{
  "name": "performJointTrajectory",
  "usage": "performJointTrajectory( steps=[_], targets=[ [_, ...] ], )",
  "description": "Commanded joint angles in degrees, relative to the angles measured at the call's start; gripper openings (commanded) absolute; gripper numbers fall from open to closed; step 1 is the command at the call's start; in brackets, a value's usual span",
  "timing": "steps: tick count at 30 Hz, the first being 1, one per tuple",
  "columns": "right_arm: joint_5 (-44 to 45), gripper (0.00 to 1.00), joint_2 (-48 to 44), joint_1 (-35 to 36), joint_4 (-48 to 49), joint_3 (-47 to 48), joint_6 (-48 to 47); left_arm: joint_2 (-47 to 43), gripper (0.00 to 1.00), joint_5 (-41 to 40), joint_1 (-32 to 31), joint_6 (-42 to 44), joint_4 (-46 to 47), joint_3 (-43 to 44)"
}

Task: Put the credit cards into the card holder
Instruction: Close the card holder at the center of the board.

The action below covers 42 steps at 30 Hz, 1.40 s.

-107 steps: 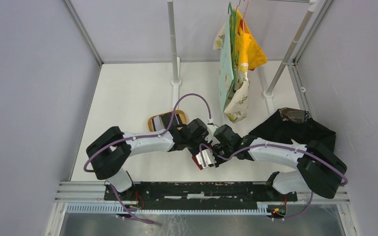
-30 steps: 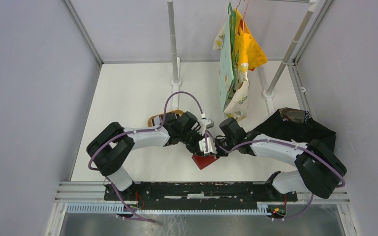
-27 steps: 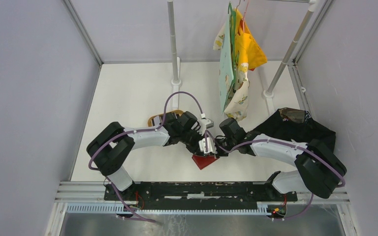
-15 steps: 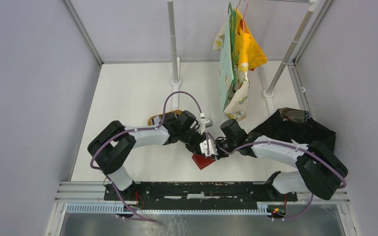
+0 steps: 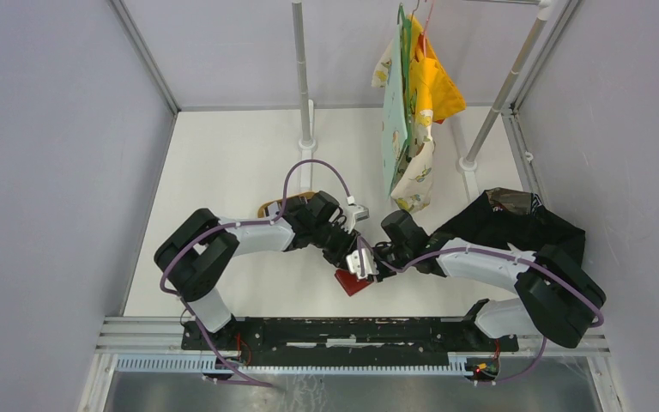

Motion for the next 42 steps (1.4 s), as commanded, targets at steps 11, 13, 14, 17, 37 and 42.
performJointTrajectory(
  steps=[11,13,14,17,37,42],
  targets=[
    [-3.7,0.30,-0.2,0.6,0.0,0.4,-5.1,4.3,0.38,-4.5,1.2,-1.0,-2.2,-2.4],
    [-2.3,0.29,-0.1,0.9,-0.2,0.2,-6.1,4.3,0.36,-4.4,1.3,-1.1,-2.2,-2.4],
    [-1.8,0.29,-0.1,1.1,-0.2,0.2,-6.3,4.3,0.36,-4.3,1.2,-1.2,-2.2,-2.3],
    [0.7,0.28,-0.2,2.4,0.1,-0.1,-6.8,4.6,0.34,-4.1,1.3,-1.2,-2.2,-2.2],
    [7.8,0.18,1.1,4.5,1.8,0.1,-5.9,5.2,0.24,-3.1,2.2,-2.4,-1.3,-2.4],
    [7.9,0.18,1.0,4.6,1.6,0.3,-5.6,5.3,0.13,-4.0,2.1,-3.0,-1.7,-2.1]
  ],
)
